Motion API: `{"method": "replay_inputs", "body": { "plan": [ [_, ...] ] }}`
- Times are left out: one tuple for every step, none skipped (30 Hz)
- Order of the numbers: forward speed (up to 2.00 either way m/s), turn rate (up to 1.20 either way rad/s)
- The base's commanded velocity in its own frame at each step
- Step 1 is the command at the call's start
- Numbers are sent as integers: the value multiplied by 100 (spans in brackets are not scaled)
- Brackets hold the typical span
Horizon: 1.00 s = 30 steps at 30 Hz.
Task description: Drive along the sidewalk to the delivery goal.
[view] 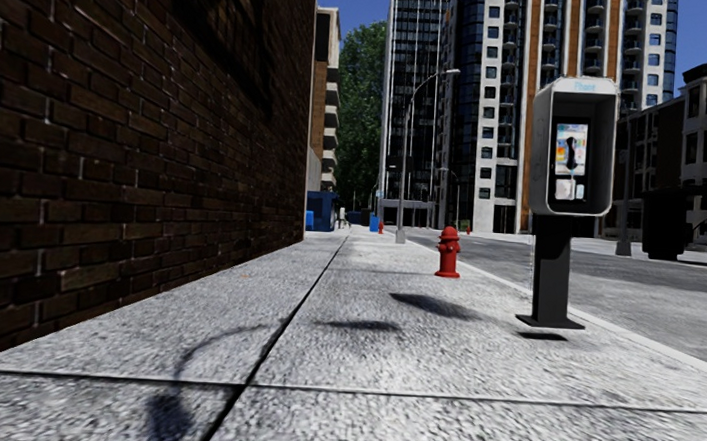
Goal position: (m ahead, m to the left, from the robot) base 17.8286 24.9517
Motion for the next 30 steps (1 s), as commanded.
{"method": "replay_inputs", "body": {
  "plan": [
    [200,-28],
    [200,-6],
    [200,-6],
    [200,0],
    [200,0],
    [200,0],
    [200,0],
    [200,0],
    [200,0],
    [200,0],
    [200,0],
    [200,0],
    [200,0],
    [200,0],
    [200,0],
    [200,0],
    [200,0],
    [200,0],
    [200,0],
    [200,0],
    [200,8],
    [200,8],
    [200,18],
    [200,20],
    [200,20],
    [200,3],
    [200,0],
    [200,0],
    [200,0],
    [200,0]
  ]
}}
